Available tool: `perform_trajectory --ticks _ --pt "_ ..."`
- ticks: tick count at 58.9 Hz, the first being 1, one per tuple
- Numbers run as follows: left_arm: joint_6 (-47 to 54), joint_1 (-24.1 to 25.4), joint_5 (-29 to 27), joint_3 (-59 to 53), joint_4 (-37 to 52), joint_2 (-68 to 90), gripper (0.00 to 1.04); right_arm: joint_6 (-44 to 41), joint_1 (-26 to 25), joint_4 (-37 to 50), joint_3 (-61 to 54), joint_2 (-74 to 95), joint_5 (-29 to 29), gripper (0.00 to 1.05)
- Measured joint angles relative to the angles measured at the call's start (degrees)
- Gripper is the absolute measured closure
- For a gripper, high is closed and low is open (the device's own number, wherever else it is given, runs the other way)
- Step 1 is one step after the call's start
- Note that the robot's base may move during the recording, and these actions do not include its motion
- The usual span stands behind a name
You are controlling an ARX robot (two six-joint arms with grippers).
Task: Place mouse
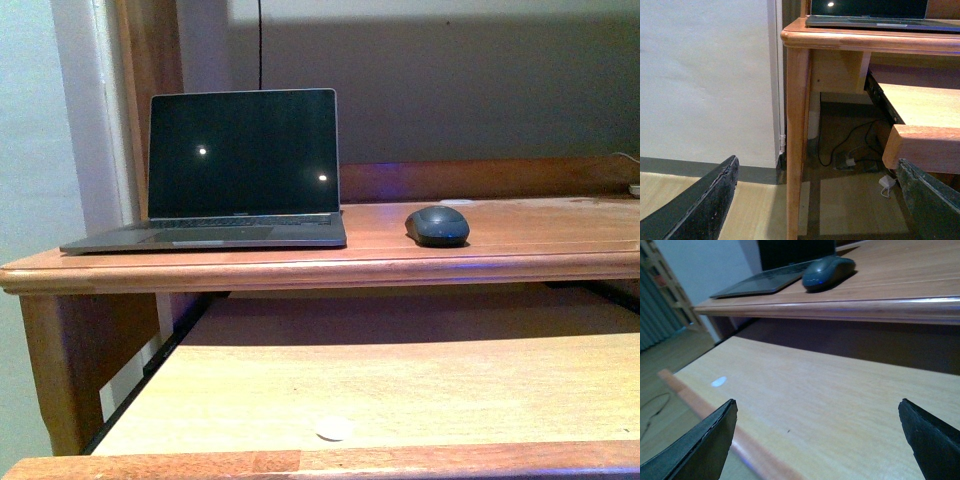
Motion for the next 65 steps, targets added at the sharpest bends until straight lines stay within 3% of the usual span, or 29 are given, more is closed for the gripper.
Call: perform_trajectory --ticks 5,9,15,17,20,22,23,28,30,34,43,46,52,56,61,65 --pt "0.00 0.00 0.00 0.00 0.00 0.00 0.08 2.49 -4.22 4.81 -1.25 1.03 -6.54 0.07" --pt "0.00 0.00 0.02 0.00 0.00 0.00 0.08 -0.24 -6.60 -2.54 -0.87 0.59 -10.73 0.07" --pt "0.00 0.00 0.00 0.00 0.00 0.00 0.08 -19.69 -8.79 -34.36 6.80 2.36 -13.29 0.07" --pt "0.00 0.00 0.00 0.00 0.00 0.00 0.08 -32.70 -9.14 -48.00 11.78 5.14 -12.59 0.07" --pt "0.00 0.00 -0.02 0.00 0.00 0.00 0.08 -43.71 -9.25 -61.64 15.69 8.11 -11.39 0.07" --pt "0.00 0.00 0.00 0.00 0.00 0.00 0.08 -59.39 -9.33 -75.01 17.62 10.60 -11.67 0.07" --pt "0.00 0.00 0.00 0.00 0.00 0.00 0.08 -60.85 -9.38 -78.07 17.99 11.06 -12.07 0.07" --pt "0.00 0.00 0.00 0.00 0.00 0.00 0.08 -83.84 -9.88 -104.45 20.20 13.22 -13.57 0.07" --pt "0.00 0.00 0.02 0.00 0.00 0.00 0.08 -91.51 -9.73 -114.22 19.34 13.33 -11.39 0.07" --pt "0.00 0.00 0.00 0.00 0.00 0.00 0.08 -93.39 -8.66 -110.66 14.91 12.13 -10.60 0.07" --pt "0.00 0.00 -0.02 0.00 0.00 -0.04 0.08 -81.26 -7.76 -82.36 8.66 5.77 -12.81 0.07" --pt "0.00 0.00 -0.02 0.00 0.00 -0.04 0.08 -79.12 -7.76 -81.77 9.73 5.46 -13.75 0.07" --pt "0.00 0.00 0.02 0.00 0.00 -0.04 0.08 -81.22 -7.74 -92.04 12.15 7.54 -13.53 0.07" --pt "0.00 0.00 -0.02 0.00 0.00 -0.04 0.08 -81.55 -7.52 -92.74 11.43 7.96 -13.42 0.07" --pt "0.00 0.00 0.02 0.00 0.00 -0.04 0.08 -77.64 -6.62 -83.52 8.46 5.75 -13.64 0.07" --pt "0.00 0.00 0.00 0.00 0.00 -0.04 0.08 -67.89 -5.01 -66.49 2.86 1.57 -13.42 0.07"
